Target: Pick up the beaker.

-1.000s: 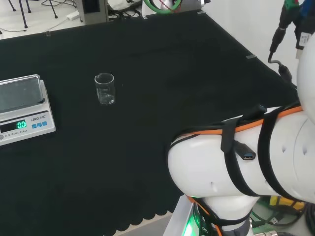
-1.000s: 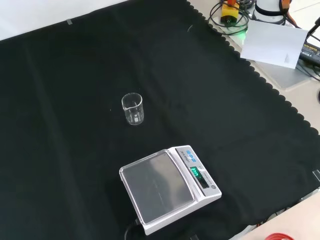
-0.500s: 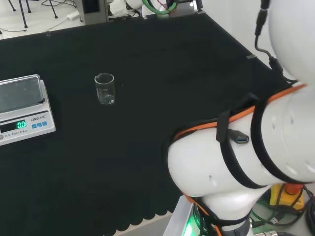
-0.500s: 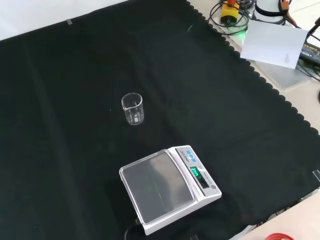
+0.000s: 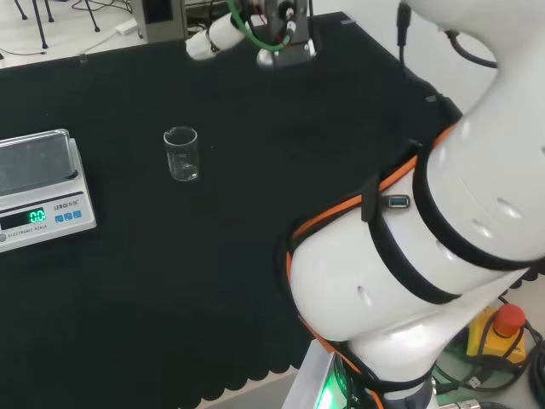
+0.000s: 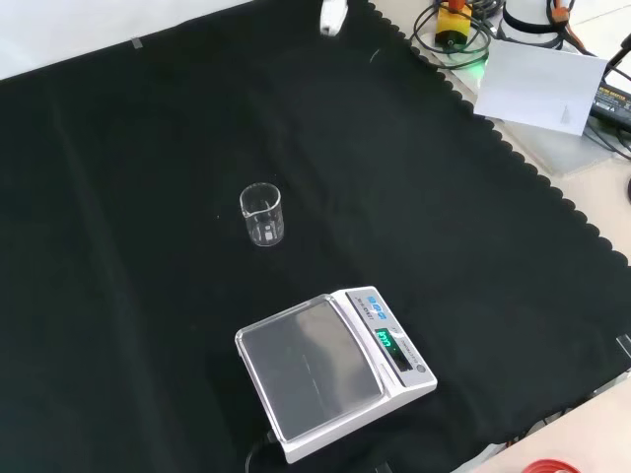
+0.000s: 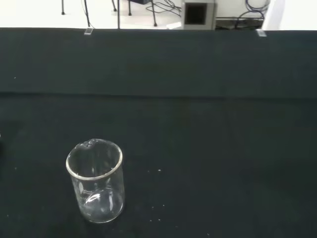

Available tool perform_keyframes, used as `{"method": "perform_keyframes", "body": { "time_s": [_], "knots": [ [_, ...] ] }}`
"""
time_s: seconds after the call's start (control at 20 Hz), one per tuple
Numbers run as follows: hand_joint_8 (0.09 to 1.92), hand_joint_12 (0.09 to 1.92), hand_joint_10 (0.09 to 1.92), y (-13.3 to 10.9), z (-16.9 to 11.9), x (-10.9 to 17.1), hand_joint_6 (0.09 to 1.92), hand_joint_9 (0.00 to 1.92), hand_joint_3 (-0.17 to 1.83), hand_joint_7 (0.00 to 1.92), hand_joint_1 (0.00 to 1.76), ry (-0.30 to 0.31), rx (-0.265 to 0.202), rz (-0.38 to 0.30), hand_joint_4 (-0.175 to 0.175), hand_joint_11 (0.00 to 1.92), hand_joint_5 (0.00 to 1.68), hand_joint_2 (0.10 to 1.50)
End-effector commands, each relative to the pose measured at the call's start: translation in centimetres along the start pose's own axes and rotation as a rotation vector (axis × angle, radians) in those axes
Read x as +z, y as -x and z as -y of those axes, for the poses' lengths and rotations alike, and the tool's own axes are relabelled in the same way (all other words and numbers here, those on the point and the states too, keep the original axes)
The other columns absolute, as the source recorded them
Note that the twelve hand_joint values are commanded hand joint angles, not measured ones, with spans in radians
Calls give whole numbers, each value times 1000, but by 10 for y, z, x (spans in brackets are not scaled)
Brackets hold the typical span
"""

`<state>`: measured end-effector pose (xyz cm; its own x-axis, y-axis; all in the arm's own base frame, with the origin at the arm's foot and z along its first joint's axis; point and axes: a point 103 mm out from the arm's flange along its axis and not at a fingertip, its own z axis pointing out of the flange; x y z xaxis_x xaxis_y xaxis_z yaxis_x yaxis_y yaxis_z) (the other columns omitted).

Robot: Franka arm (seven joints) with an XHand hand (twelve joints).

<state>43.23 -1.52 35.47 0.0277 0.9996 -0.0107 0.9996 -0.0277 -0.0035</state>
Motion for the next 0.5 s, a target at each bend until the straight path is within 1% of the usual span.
{"method": "perform_keyframes", "body": {
  "time_s": [0.05, 0.15, 0.4, 0.5],
  "knots": [
    [714, 1570, 853, -25, -11, 55, 87, 297, 213, 217, 543, -69, -114, -10, 2, 0, 150, 654],
    [715, 1571, 853, -33, -11, 61, 87, 297, 212, 217, 544, -88, -138, -13, 3, 0, 151, 655],
    [719, 1571, 854, -52, -13, 79, 87, 297, 209, 221, 546, -131, -175, -31, 3, 0, 154, 659],
    [721, 1571, 855, -53, -19, 88, 87, 298, 208, 224, 547, -153, -175, -31, 3, 0, 155, 660]
  ]
}}
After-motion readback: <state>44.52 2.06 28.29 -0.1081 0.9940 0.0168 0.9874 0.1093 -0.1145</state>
